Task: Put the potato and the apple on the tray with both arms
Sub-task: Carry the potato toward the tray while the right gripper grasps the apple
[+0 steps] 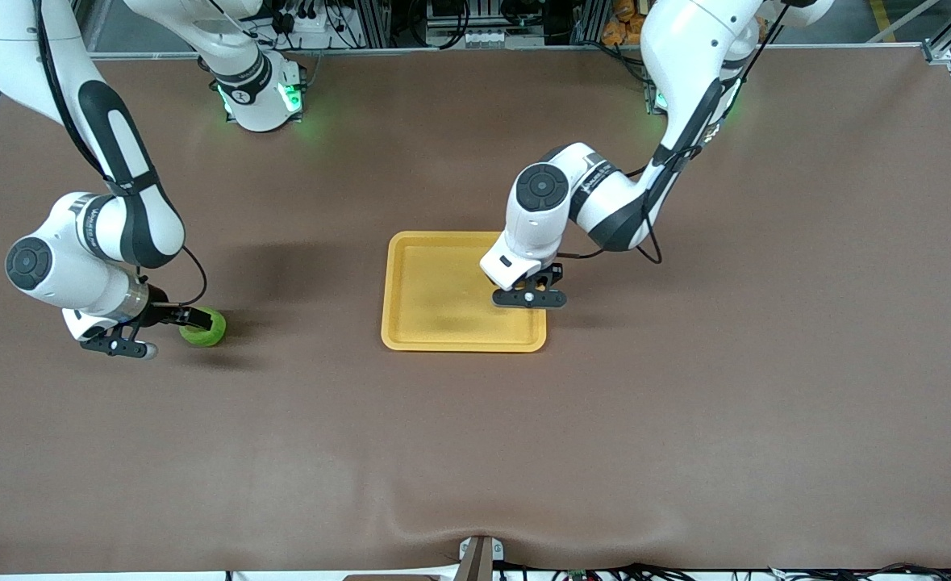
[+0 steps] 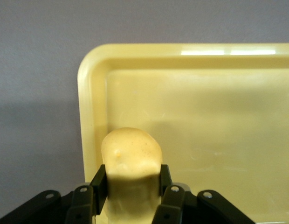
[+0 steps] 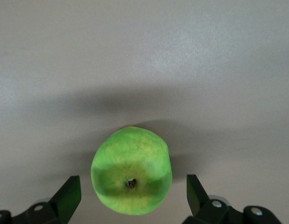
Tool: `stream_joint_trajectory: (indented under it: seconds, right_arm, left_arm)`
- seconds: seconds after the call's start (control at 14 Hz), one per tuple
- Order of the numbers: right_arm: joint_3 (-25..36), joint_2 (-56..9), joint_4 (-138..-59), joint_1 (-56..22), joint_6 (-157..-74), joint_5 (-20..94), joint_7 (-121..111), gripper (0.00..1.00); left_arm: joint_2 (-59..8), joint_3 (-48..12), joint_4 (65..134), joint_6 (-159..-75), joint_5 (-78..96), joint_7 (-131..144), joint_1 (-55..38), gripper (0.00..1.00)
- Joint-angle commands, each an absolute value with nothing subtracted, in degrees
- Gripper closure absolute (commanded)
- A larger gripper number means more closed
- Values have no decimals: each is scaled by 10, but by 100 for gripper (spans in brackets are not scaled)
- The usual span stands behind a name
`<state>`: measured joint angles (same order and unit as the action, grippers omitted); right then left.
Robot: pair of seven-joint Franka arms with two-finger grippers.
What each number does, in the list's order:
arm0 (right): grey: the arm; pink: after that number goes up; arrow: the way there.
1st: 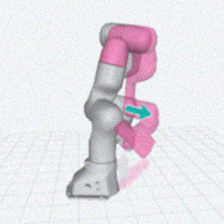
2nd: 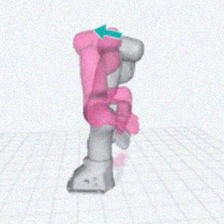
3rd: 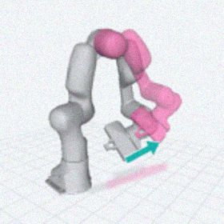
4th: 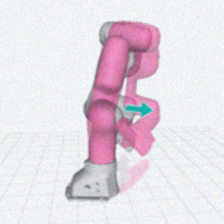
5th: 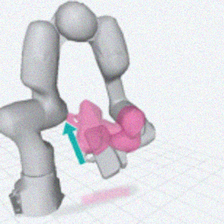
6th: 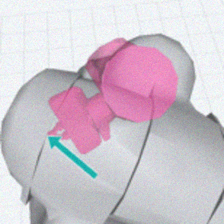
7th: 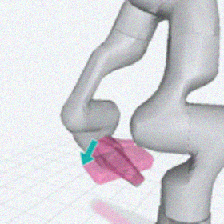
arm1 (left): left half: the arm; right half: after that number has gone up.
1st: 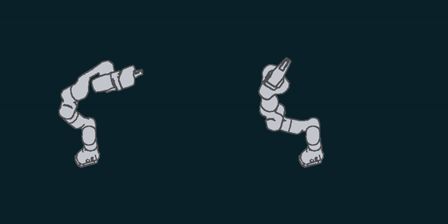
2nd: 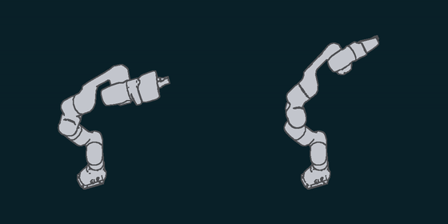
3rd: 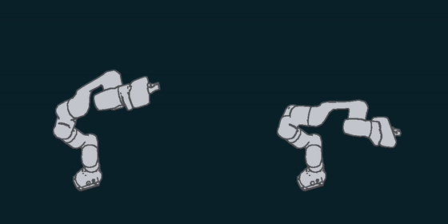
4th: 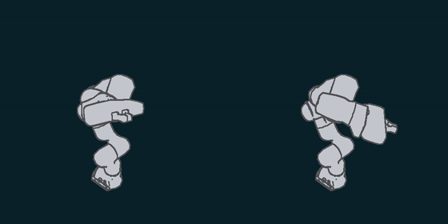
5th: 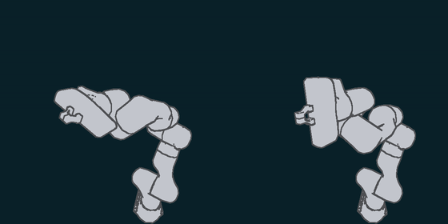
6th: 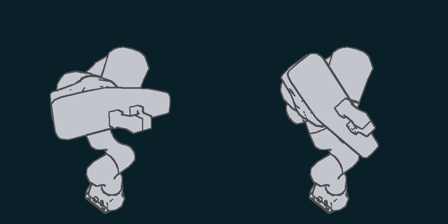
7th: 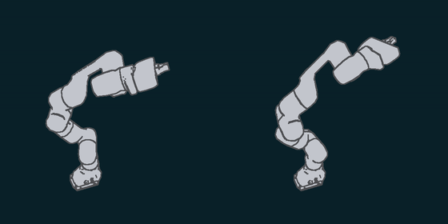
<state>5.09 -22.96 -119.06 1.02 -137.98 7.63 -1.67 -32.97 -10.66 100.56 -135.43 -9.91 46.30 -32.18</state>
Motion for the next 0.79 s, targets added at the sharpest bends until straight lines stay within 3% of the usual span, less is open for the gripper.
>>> stream_joint_trajectory:
  seconds: [0.0,0.14,0.21,0.43,0.5,0.71]
  right_arm:
    - [49,-250,-1179,10,-1380,83,-14,0]
    - [49,-261,-1174,9,-1381,88,-13,0]
    - [49,-263,-1172,9,-1380,92,-13,6]
    - [48,-262,-1171,8,-1376,98,-15,82]
    - [48,-259,-1170,8,-1372,98,-16,97]
    - [48,-249,-1144,5,-1343,98,-17,100]
  left_arm:
    - [-354,-100,977,-1343,-118,490,-335,100]
    - [-365,-99,967,-1343,-127,503,-339,100]
    - [-366,-99,966,-1343,-130,505,-339,100]
    - [-371,-99,965,-1343,-142,506,-338,100]
    - [-374,-99,964,-1343,-146,505,-338,99]
    - [-385,-99,958,-1343,-155,505,-338,99]
